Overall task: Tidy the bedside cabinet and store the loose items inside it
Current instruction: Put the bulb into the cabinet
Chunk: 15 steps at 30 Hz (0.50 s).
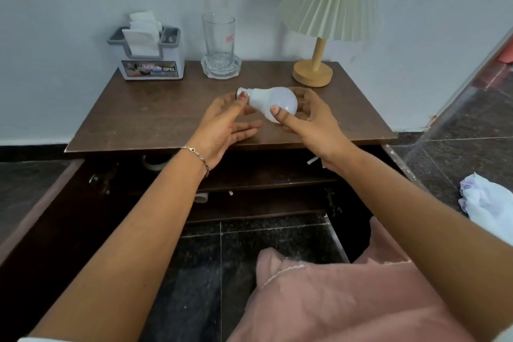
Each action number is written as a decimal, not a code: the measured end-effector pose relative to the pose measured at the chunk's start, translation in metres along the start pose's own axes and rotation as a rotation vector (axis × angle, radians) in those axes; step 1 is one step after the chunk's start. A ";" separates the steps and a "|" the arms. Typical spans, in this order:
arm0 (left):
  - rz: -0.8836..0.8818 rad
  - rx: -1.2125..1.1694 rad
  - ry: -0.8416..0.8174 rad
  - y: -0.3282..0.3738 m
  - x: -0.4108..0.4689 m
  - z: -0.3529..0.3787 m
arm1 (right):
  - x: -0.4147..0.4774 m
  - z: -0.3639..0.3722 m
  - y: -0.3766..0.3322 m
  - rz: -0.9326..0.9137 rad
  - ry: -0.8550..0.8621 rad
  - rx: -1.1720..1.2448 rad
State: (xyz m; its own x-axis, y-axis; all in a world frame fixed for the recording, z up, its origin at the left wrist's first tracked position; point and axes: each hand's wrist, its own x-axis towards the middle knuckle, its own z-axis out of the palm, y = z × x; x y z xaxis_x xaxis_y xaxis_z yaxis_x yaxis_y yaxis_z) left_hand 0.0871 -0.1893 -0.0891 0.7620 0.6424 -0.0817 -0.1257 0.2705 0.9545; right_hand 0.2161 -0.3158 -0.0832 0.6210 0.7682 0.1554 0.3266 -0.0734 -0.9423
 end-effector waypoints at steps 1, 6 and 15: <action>0.004 -0.025 -0.006 0.002 -0.011 -0.004 | -0.008 0.003 -0.005 0.017 -0.043 0.022; -0.007 -0.084 0.051 0.001 -0.054 -0.032 | -0.036 0.024 -0.018 0.080 -0.213 0.053; -0.245 -0.115 0.183 -0.084 -0.101 -0.088 | -0.059 0.077 0.043 0.458 -0.616 -0.028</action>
State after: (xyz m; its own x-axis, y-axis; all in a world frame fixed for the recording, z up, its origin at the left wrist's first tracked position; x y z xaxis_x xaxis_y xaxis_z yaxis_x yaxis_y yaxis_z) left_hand -0.0353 -0.2134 -0.1862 0.6533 0.6634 -0.3649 -0.0315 0.5054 0.8623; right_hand 0.1384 -0.3151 -0.1559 0.1925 0.8721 -0.4499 0.1552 -0.4797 -0.8636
